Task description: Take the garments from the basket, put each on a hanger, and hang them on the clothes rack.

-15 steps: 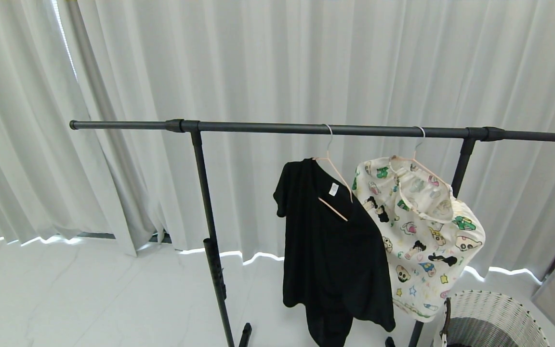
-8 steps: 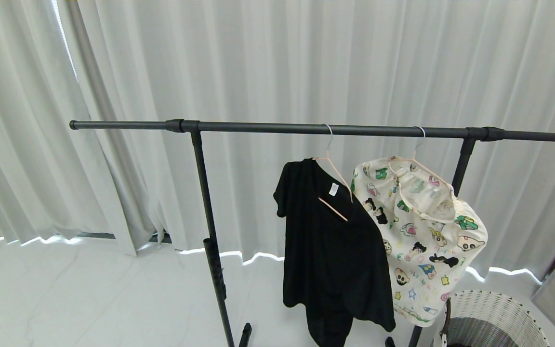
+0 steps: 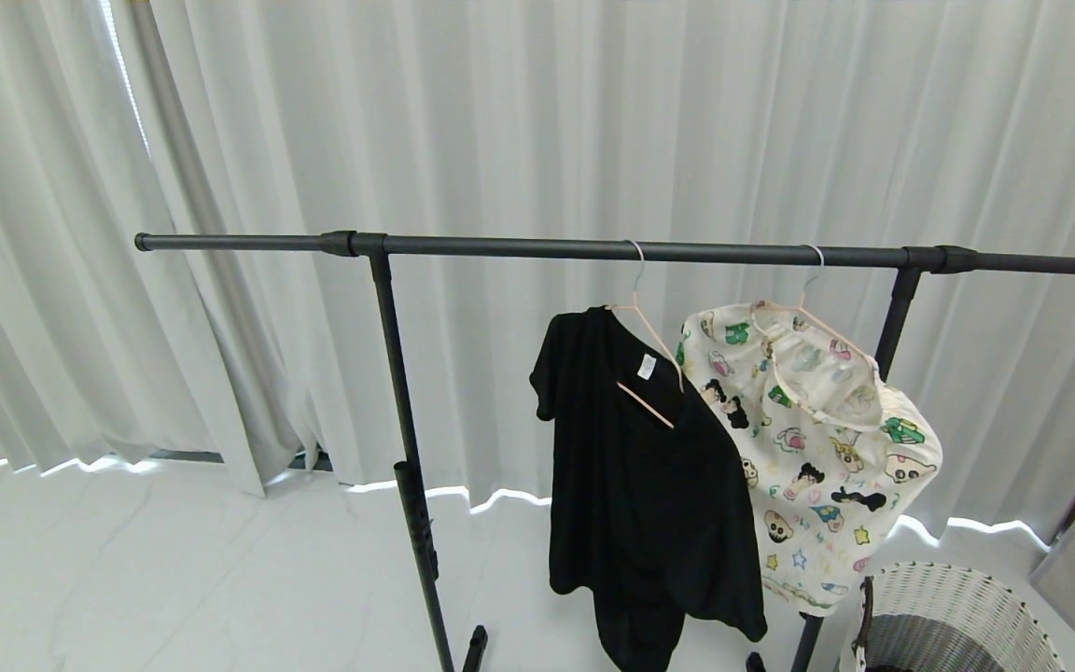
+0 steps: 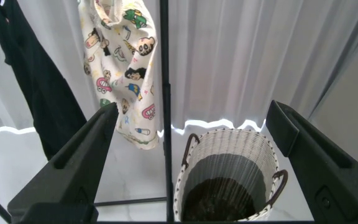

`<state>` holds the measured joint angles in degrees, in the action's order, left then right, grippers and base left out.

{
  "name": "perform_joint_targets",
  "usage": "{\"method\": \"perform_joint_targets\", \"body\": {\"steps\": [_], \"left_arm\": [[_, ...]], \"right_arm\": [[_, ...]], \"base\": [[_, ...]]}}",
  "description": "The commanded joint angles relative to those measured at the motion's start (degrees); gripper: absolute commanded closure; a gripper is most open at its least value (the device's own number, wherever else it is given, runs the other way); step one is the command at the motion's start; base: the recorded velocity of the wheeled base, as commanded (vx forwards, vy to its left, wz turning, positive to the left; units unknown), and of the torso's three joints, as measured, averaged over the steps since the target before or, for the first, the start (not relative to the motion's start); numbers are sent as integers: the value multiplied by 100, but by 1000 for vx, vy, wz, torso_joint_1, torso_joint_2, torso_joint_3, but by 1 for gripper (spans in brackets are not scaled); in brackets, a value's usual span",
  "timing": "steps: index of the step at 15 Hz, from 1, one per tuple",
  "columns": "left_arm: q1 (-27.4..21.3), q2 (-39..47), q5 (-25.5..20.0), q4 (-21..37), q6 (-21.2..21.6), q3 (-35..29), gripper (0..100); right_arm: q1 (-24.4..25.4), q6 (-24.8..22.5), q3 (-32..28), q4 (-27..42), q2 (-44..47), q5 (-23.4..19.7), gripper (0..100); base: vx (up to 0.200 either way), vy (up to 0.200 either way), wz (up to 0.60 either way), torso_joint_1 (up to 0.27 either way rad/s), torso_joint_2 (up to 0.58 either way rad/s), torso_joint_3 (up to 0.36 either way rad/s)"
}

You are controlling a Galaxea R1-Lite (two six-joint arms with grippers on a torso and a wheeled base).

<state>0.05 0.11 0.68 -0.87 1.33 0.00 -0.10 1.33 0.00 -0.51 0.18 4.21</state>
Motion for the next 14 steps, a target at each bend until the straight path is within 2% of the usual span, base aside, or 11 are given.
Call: {"method": "perform_joint_targets", "body": {"steps": [1, 9, 14], "left_arm": [[4, -2, 2, -1, -1, 0, 0], [4, -2, 2, -1, 17, 0, 0], [4, -2, 2, -1, -1, 0, 0]], "right_arm": [[1, -1, 0, -2, -9, -7, 0], [1, -1, 0, -2, -9, -7, 0], [1, -186, 0, 7, -9, -7, 0]], "base": [[0, 0, 0, 0, 0, 0], [0, 0, 0, 0, 0, 0], [0, 0, 0, 0, 0, 0]]}}
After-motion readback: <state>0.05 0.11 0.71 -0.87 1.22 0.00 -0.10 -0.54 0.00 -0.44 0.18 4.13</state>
